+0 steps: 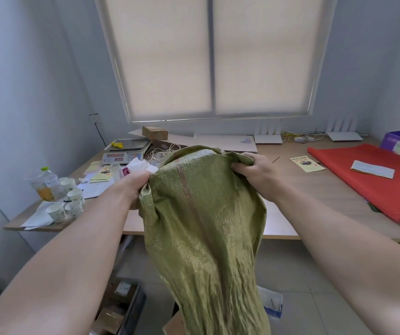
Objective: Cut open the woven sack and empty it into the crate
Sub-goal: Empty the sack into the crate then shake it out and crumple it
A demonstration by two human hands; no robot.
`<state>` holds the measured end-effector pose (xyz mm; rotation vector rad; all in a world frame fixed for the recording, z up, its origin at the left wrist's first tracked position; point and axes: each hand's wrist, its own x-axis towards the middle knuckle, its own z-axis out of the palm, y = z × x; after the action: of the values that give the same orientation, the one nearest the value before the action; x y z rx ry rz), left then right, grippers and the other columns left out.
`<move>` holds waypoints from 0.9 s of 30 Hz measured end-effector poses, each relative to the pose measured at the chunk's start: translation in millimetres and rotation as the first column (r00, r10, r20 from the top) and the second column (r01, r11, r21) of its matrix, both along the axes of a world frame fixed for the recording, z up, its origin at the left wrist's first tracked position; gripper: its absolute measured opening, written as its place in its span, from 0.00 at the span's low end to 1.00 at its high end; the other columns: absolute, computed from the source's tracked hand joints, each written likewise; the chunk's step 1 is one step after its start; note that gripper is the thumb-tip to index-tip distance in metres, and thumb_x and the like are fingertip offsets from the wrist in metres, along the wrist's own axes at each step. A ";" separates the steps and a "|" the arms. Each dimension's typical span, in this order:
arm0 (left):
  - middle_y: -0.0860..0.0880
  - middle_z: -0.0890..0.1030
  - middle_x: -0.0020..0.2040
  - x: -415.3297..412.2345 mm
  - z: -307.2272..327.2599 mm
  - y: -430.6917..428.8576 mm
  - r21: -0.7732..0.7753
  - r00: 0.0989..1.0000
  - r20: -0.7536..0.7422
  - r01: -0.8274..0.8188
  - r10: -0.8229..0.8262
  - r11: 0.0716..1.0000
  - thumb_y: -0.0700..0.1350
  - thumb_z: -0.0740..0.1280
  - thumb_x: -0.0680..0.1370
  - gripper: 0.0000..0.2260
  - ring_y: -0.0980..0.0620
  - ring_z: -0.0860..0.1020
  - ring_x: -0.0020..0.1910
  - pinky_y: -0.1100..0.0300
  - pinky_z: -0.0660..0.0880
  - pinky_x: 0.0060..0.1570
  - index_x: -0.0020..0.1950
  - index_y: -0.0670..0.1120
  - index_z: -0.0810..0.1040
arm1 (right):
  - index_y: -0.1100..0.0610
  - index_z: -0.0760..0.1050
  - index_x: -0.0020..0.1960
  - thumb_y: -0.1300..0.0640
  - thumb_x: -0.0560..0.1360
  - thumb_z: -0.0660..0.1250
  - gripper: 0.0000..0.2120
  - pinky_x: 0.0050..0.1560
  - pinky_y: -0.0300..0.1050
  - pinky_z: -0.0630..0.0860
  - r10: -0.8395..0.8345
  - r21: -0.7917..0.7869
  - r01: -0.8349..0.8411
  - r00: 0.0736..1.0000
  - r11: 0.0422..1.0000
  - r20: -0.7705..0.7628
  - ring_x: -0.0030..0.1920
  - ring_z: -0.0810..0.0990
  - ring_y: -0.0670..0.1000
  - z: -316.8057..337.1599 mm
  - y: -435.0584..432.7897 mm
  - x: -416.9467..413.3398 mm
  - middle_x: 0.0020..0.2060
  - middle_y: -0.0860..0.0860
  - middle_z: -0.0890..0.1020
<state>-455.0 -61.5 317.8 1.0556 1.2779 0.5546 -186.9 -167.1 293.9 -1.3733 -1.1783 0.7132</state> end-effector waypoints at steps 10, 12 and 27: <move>0.41 0.83 0.50 -15.5 4.6 -21.4 0.132 0.872 0.351 0.315 -0.341 0.940 0.51 0.86 0.48 0.44 0.46 0.85 0.40 0.54 0.82 0.36 0.60 0.41 0.77 | 0.58 0.75 0.42 0.49 0.69 0.64 0.12 0.36 0.47 0.69 -0.361 -0.157 0.349 0.931 0.924 -0.052 0.36 0.74 0.54 2.7 8.2 3.4 0.34 0.55 0.76; 0.44 0.82 0.54 -12.7 1.9 -22.5 0.235 0.862 0.328 0.322 -0.387 0.917 0.50 0.86 0.46 0.51 0.48 0.84 0.41 0.54 0.81 0.35 0.67 0.52 0.71 | 0.60 0.73 0.50 0.49 0.71 0.64 0.15 0.37 0.47 0.69 -0.403 -0.169 0.400 0.915 0.901 0.021 0.40 0.75 0.56 7.1 8.3 3.7 0.40 0.55 0.77; 0.47 0.83 0.46 18.7 -17.1 -18.9 0.458 0.971 0.052 0.186 -0.235 0.869 0.40 0.67 0.79 0.08 0.49 0.80 0.44 0.59 0.78 0.35 0.57 0.45 0.79 | 0.53 0.75 0.43 0.54 0.72 0.74 0.08 0.51 0.54 0.81 -0.419 -0.173 0.383 0.862 0.907 -0.285 0.45 0.81 0.58 7.5 11.2 12.5 0.46 0.60 0.82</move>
<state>-436.3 -80.4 300.7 1.5117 0.9410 0.7494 -174.4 -155.8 301.4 -1.4718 -0.5763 0.6704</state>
